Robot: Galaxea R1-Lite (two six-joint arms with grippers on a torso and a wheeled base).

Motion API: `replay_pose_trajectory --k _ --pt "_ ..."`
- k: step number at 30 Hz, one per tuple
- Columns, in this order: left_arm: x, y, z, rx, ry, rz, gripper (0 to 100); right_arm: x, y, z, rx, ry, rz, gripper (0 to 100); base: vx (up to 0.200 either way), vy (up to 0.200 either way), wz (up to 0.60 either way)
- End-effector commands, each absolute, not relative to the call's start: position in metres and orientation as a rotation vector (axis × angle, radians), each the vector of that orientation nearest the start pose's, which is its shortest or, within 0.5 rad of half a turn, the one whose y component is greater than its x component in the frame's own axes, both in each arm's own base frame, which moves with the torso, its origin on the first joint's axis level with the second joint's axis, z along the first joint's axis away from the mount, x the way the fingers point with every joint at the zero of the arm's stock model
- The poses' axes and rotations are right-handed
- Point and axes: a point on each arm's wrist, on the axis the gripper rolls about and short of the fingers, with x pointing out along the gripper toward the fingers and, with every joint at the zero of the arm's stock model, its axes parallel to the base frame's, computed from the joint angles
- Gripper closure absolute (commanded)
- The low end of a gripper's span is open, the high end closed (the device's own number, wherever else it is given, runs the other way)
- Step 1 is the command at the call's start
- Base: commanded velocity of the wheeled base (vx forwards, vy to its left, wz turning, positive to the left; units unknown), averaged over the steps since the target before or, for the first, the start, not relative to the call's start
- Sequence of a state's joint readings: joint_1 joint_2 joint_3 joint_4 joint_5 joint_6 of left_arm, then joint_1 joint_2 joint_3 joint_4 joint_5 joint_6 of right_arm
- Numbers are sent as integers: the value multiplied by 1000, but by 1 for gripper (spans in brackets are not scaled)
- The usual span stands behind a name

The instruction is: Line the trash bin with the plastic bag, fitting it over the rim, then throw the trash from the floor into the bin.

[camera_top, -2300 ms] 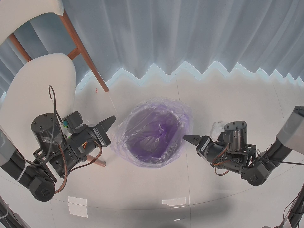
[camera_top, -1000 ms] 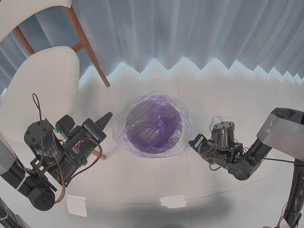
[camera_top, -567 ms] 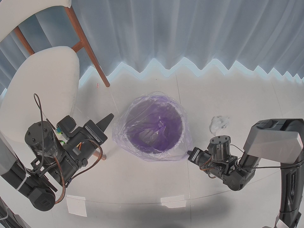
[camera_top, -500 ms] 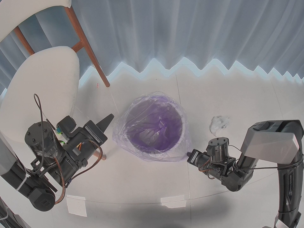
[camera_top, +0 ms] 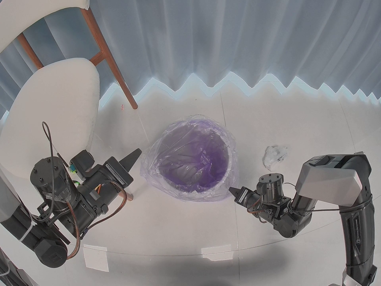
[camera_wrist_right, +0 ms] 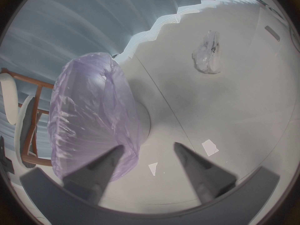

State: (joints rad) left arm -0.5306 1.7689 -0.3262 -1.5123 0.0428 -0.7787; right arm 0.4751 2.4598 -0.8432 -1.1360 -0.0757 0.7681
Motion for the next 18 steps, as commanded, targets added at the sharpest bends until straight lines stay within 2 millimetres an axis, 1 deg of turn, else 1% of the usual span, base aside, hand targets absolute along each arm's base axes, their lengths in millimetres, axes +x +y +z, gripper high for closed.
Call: replay_pose_trajectory --k 1,2,5,9,11,14,15,16,17,18 --pt "222 -129 138 -783 126 -488 100 331 167 9 672 539 205 0 0 0 0" --pt "222 -129 138 -783 126 -488 100 320 162 29 695 520 213 0 0 0 0" --pt "221 -129 140 -786 118 -491 100 305 155 56 712 493 248 0 0 0 0" --pt "219 -128 138 -783 127 -489 100 296 153 93 730 484 305 0 0 0 0" --pt "219 -127 138 -782 128 -489 100 296 157 100 728 524 302 0 0 0 0" --pt "219 -127 138 -777 125 -489 100 306 166 109 741 561 291 0 0 0 0" --pt "219 -127 138 -777 125 -489 100 306 166 109 741 561 291 0 0 0 0" --pt "219 -127 138 -770 125 -489 100 316 172 112 757 588 274 0 0 0 0" --pt "219 -127 138 -770 125 -489 100 316 172 112 757 588 274 0 0 0 0" --pt "218 -127 137 -768 129 -487 100 327 180 104 733 657 232 0 0 0 0"
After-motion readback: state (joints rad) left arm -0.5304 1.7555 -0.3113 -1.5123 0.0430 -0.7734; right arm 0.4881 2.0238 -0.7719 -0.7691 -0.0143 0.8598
